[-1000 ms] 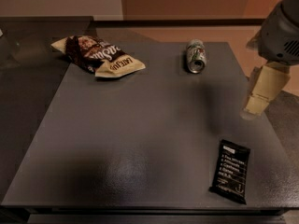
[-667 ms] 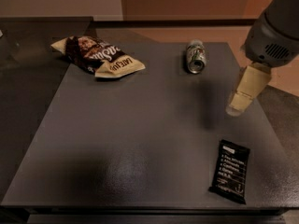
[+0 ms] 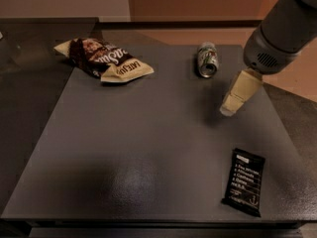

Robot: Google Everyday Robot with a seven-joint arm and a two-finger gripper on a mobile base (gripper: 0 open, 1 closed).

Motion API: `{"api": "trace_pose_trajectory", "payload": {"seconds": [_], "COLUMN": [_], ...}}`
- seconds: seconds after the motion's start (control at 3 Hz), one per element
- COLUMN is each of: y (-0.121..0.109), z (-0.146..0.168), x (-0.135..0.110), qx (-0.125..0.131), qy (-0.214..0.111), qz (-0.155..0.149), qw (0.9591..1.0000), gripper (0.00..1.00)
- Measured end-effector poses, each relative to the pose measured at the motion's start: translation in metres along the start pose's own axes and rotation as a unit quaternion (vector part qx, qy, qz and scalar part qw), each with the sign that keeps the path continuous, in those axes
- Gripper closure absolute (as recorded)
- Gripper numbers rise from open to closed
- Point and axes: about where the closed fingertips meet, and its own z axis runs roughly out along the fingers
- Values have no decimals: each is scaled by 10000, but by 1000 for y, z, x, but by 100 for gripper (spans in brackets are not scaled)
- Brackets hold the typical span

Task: Place 7up can upright

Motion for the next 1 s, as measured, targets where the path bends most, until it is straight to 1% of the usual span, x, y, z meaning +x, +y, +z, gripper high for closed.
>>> {"api": "trace_pose_trajectory", "payload": {"seconds": [0.33,0.67,1.0], "y": [-15,-39,-61], "z": [19,30,36], "x": [-8,-8,-5], "qx": [256,579,812], "qy": [-158,-316,-521], "qz": [341,973,1732], "qw": [9990,9931,9802], "gripper": [0,0,0]}}
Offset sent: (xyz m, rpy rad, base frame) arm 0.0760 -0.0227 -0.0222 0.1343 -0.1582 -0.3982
